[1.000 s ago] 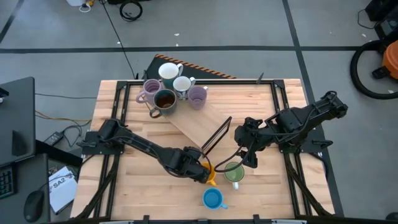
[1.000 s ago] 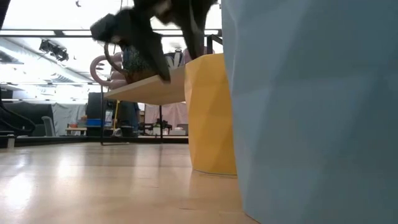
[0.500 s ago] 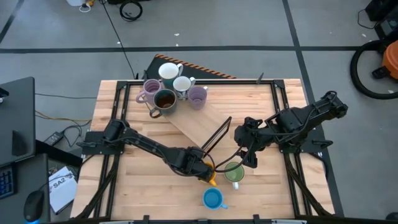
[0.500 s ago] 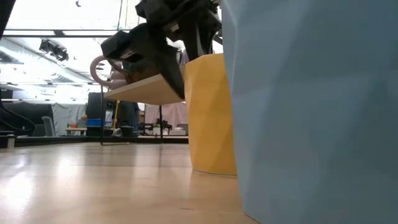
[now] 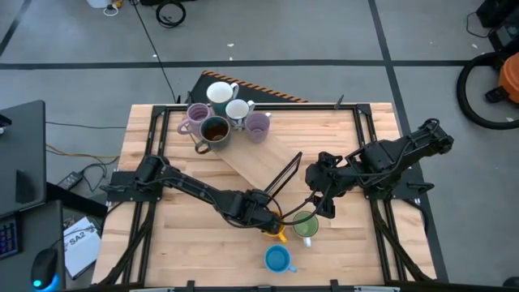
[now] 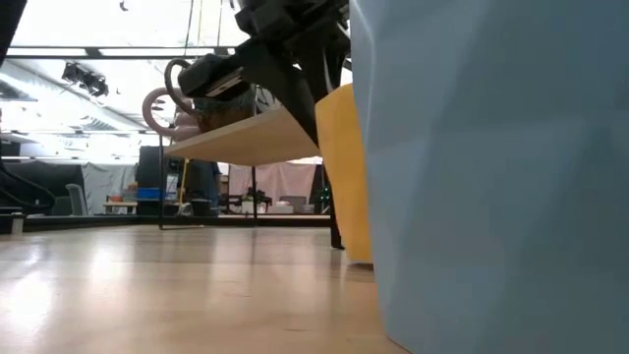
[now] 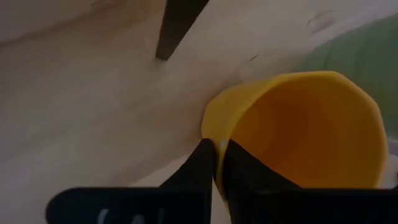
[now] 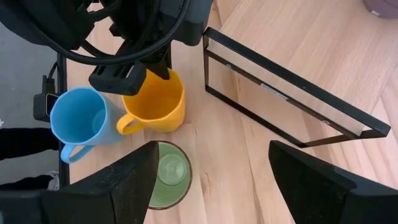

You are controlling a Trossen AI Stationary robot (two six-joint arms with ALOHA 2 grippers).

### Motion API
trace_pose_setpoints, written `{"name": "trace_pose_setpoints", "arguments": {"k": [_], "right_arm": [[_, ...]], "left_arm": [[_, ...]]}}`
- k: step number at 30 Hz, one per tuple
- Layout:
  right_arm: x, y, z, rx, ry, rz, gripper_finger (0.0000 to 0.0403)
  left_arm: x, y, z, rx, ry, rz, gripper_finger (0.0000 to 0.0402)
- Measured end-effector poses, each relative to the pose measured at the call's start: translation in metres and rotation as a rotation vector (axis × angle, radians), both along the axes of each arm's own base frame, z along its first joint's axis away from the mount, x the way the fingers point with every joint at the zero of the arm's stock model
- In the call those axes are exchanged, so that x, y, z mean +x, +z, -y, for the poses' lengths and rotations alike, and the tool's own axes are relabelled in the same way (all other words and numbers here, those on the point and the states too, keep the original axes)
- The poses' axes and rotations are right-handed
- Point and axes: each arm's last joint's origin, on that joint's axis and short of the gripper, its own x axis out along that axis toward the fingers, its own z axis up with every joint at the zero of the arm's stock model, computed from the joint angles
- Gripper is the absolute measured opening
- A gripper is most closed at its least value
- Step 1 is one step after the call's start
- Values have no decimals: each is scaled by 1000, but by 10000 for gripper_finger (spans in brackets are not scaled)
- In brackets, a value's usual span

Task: Place coffee mugs
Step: Put the yellow mug on the shelf

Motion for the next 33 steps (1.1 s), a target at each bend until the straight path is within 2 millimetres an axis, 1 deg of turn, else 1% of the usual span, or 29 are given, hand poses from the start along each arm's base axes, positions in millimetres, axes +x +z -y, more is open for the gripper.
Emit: {"name": "trace_pose_setpoints", "arguments": {"k": [3,6,10,14,18,20,22,24,26,30,33], "right_arm": [[0,0,0,0,0,0,309],[0,0,0,-3,3,0,309],[0,0,0,-13,18,0,309],[0,0,1,-15,19,-1,309],[0,0,1,-16,19,0,309],[0,0,1,-17,18,1,309],[1,0,1,-21,14,4,309],[1,1,2,-29,7,12,309],[1,1,2,-33,3,18,309],[2,1,2,-50,-10,33,309],[2,1,2,-43,-4,26,309]], "left_arm": [[1,0,-2,-9,10,5,23],[1,5,-4,-23,10,11,26],[-2,23,-10,-51,-34,52,24],[-7,35,-13,-73,-94,54,25],[-14,54,-15,-142,-212,70,25],[-17,60,-18,-167,-270,69,25],[-23,70,-21,-184,-314,78,25],[-31,84,-27,-172,-343,96,25],[-40,93,-35,-134,-333,78,25],[-51,100,-50,-42,-287,33,25],[-56,109,-55,-17,-327,50,25]]}}
